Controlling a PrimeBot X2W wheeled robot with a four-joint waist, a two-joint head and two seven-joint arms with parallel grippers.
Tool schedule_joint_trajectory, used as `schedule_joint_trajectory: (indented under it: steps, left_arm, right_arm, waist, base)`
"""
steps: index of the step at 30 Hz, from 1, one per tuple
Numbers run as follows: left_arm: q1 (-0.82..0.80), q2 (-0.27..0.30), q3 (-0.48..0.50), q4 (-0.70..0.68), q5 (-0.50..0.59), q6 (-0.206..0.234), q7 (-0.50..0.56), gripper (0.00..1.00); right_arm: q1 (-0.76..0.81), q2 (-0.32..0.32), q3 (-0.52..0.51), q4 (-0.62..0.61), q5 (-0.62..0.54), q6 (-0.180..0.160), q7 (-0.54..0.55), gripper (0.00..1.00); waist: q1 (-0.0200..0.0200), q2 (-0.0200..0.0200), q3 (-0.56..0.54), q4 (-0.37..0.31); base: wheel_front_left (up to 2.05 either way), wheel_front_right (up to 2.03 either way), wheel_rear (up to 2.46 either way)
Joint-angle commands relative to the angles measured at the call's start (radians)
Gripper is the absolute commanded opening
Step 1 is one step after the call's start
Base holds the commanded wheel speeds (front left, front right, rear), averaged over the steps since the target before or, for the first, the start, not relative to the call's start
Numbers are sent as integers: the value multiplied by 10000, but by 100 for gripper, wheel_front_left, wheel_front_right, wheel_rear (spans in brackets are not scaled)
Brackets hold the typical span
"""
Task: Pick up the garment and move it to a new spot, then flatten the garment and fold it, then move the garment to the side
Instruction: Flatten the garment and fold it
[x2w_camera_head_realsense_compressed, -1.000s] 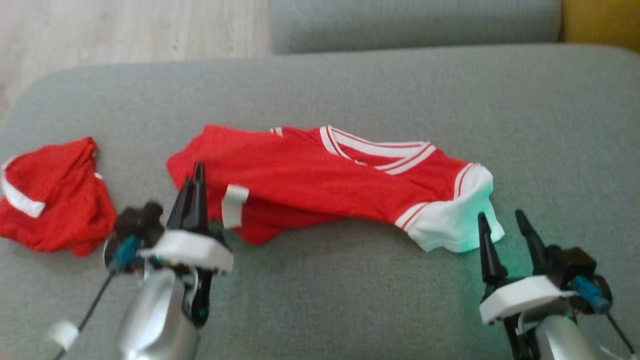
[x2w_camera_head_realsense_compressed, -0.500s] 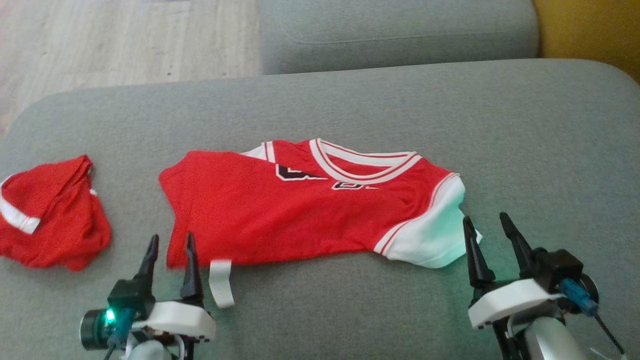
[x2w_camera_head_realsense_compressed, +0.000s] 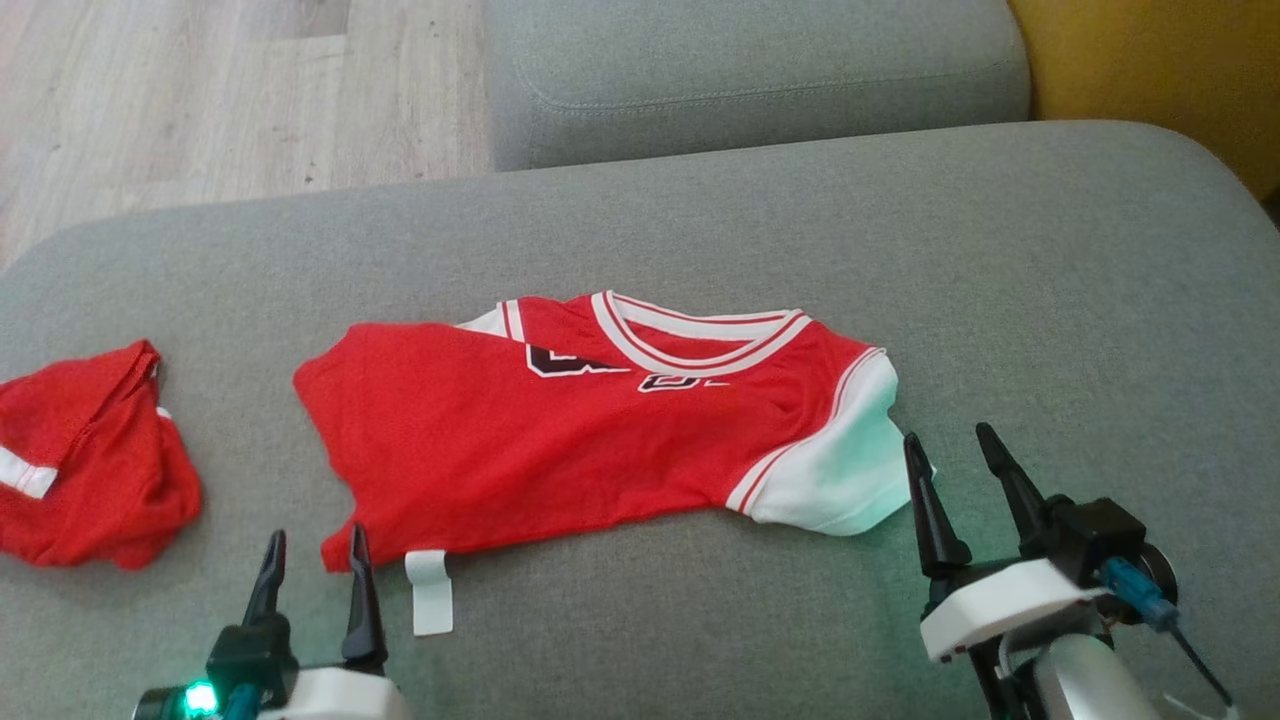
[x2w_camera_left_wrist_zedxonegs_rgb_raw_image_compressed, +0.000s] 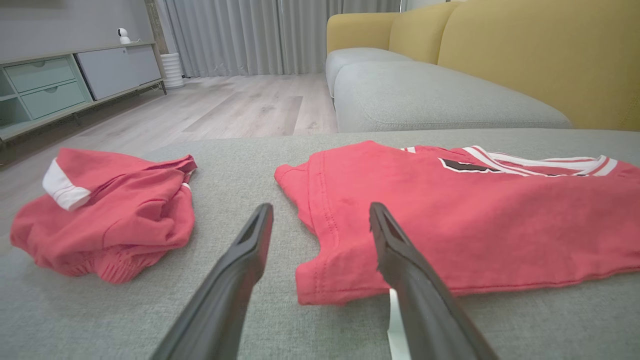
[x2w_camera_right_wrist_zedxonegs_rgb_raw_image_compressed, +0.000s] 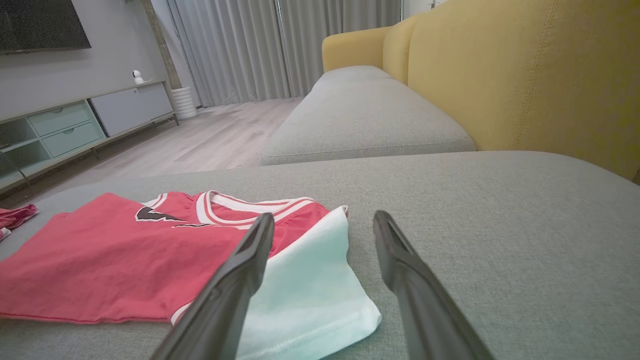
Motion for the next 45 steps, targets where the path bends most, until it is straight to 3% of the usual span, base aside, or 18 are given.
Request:
schedule_joint_trajectory:
  steps: [1,16,21,29,34,41,45]
  left_arm:
    - [-223,89,358,-281,3,71,-53,100]
    - [-1016,83,98,1008,-3020,-1263,-53,100]
    - [-1324,82,-55,1357,-3813,-1387,-53,100]
    - [-1635,102,-1385,1966,-5681,-1410,-53,100]
    - [-1628,139,-1580,1964,-6627,-1411,-53,100]
    - [-1690,241,-1991,1307,-7692,-1412,-53,100]
    - [-1701,312,-1742,861,-7993,-1412,-53,100]
  right_arm:
    - [-257,-26,233,-262,33,2,-66,100]
    - [-377,-26,254,-6,26,2,-67,100]
    - [-445,-26,211,49,-3,2,-67,100]
    - [-510,-26,268,129,64,2,-67,100]
    - [-529,-26,277,164,97,2,-67,100]
    - [-603,-26,314,143,177,2,-67,100]
    - [-621,-26,321,125,221,2,-67,100]
  waist:
    - [1,0,3,14]
    - [1,0,742,142]
    - [1,0,906,123]
    - [1,0,1096,90]
    - [1,0,1119,73]
    - [1,0,1245,32]
    - [1,0,1315,3]
  base:
    - [0,0,0]
    - [0,0,0]
    - [0,0,0]
    - [0,0,0]
    - [0,0,0]
    - [0,0,0]
    - [0,0,0]
